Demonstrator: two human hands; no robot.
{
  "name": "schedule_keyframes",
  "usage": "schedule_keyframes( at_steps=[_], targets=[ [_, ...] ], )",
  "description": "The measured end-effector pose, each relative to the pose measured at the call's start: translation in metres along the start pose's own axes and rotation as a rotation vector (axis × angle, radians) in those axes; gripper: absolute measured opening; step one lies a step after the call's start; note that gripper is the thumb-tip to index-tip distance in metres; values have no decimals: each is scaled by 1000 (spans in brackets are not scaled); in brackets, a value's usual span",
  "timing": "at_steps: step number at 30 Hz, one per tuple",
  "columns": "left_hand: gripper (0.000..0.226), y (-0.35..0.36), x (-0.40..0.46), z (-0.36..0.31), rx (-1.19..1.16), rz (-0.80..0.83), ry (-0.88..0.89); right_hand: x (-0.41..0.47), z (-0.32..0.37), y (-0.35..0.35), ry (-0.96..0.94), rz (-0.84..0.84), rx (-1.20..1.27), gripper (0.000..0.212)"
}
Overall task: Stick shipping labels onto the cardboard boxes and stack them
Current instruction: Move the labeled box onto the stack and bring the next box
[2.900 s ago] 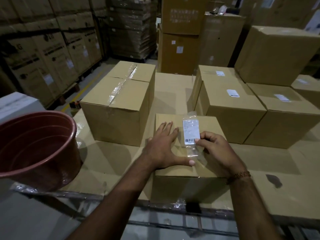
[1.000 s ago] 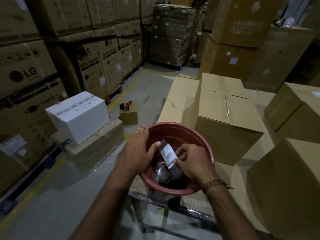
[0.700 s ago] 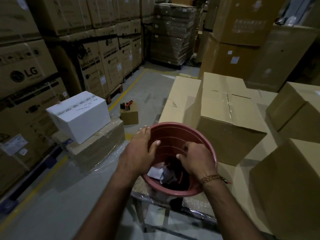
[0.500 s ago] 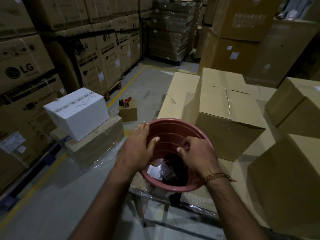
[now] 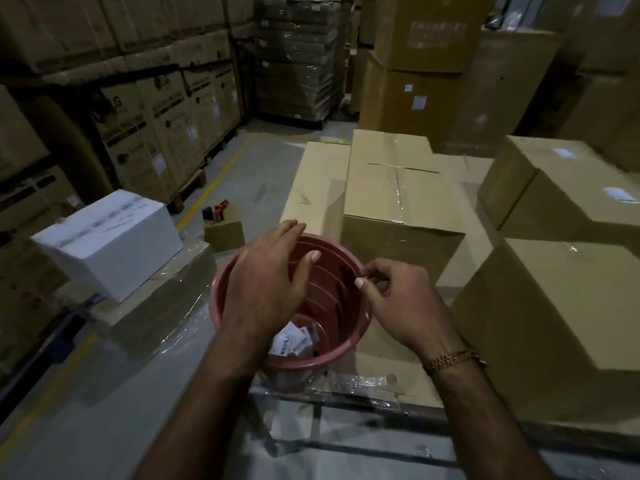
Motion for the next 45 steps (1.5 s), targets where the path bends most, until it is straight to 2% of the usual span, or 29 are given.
schedule_keyframes(
  at_steps=[7, 14, 23, 27, 32, 36, 39, 45],
  targets=[
    [52, 35, 4, -83, -37, 44, 123, -32, -55, -69, 32, -120, 6, 12],
    [56, 87, -1, -169, -67, 114, 192, -72, -137, -152, 109, -216, 5, 8],
    [59, 159, -21, -252, -99, 199, 120, -107, -264, -224, 252, -338, -243, 23],
    [64, 189, -30, -280, -184, 250, 37, -112, -308, -243, 370, -265, -300, 41],
    [72, 218, -38, -310, -313, 366, -54, -114, -349, -250, 505, -79, -264, 71],
    [73, 239, -37, -318, -465, 497, -91, -123, -362, -243, 456, -41, -85, 75],
    [77, 251, -36, -319, -601, 568, -181, -129, -365, -240, 405, -15, -107, 82],
    [72, 261, -33, -321, -755, 528, -274, -131, -366, -254, 326, 162, -66, 129]
  ],
)
Point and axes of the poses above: each hand's wrist, its own x-axis towards the middle knuckle, its own y-axis out of the palm, z = x × y, the point moved 2 cm from there along x, towards the middle knuckle, and after that the axes turned 8 degrees about z, right-handed, at the moved point
